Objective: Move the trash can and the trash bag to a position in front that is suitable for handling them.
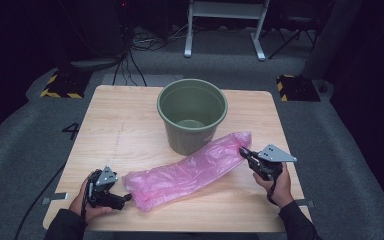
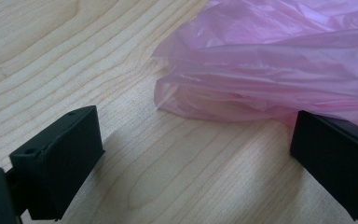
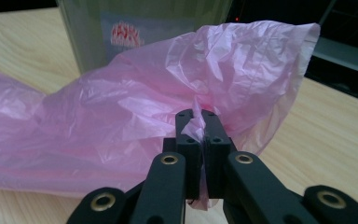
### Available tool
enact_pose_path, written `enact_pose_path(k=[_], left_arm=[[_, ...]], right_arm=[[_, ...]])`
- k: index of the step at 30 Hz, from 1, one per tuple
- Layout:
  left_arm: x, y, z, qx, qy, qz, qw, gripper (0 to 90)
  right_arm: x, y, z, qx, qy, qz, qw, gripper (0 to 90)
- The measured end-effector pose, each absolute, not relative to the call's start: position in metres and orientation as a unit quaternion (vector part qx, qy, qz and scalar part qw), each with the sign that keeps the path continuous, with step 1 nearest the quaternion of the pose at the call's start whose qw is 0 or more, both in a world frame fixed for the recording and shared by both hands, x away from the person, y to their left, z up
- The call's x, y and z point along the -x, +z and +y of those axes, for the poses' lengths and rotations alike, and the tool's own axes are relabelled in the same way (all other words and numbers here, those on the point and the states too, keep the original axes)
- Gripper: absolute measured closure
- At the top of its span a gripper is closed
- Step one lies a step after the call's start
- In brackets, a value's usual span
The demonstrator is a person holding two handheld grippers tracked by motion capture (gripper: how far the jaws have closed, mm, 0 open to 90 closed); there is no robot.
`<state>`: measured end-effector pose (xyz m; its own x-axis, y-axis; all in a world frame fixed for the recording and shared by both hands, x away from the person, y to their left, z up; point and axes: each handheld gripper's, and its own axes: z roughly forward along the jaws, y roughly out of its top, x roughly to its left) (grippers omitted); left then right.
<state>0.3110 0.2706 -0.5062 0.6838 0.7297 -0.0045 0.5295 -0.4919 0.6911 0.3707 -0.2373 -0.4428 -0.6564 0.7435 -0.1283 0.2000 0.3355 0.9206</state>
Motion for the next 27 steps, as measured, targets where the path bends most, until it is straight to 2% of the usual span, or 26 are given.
enact_pose_path(k=[10, 27], left_arm=[[-0.31, -0.506, 0.27, -0.848, 0.15, 0.377, 0.341, 2.1], [-0.31, -0.506, 0.27, -0.848, 0.15, 0.377, 0.341, 2.1]], right_arm=[[-0.372, -0.419, -0.224, -0.272, 0.52, 0.755, 0.293, 88.8], [-0.36, -0.403, -0.203, -0.204, 0.545, 0.756, 0.3, 88.8]])
